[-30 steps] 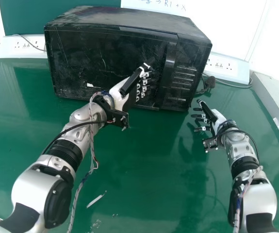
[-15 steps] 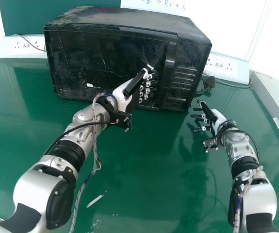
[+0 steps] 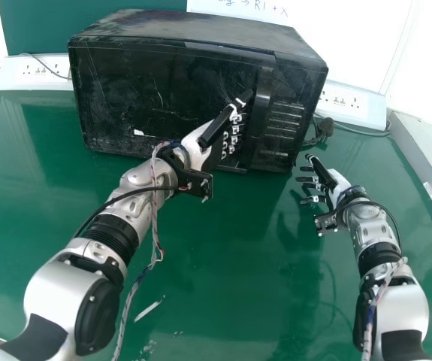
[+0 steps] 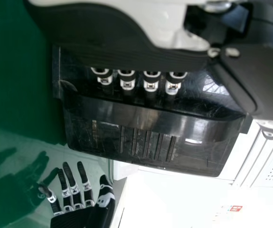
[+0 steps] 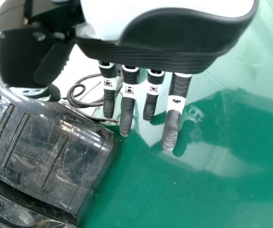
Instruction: Open the door of oven
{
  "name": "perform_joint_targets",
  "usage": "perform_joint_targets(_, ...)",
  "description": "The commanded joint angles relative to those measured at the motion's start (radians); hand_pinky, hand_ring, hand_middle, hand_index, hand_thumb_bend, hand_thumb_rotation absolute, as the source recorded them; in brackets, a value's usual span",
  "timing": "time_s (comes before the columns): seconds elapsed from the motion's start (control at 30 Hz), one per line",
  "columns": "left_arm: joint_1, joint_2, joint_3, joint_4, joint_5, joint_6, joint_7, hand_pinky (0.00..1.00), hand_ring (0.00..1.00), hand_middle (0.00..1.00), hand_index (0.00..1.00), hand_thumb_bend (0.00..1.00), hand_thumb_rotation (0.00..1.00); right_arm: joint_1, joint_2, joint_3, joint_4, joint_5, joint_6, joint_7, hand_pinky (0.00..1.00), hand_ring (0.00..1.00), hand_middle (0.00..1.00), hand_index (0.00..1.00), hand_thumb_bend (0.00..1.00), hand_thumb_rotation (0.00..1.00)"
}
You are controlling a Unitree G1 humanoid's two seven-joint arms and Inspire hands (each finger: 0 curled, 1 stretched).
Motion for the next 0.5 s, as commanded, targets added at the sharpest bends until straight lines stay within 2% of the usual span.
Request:
perform_joint_targets(0.0,-0.024,-0.019,-0.016,0.012,0.018,0.016,-0.001,1.00,1.00,1.00,1.00,1.00,1.00,0.058,0.031,0.009,0.038,-0.011,0.050,0.016,0.62,0.71,0.72,0.83,0.62,1.00)
perform_joint_targets(0.3,-0.035,-0.027,-0.030,0.011,0.042,0.017,-0.010,0.97,0.96,1.00,1.00,1.00,1.00,0.058,0.031,0.005,0.039,-0.007,0.049,0.019,0.65,0.73,0.73,0.84,0.61,1.00)
perform_joint_targets(0.47,-0.037,-0.030,-0.035,0.011,0.048,0.015,-0.009,0.95,0.93,1.00,1.00,1.00,1.00,0.059,0.032,0.005,0.038,-0.007,0.048,0.014,0.63,0.70,0.73,0.83,0.60,1.00)
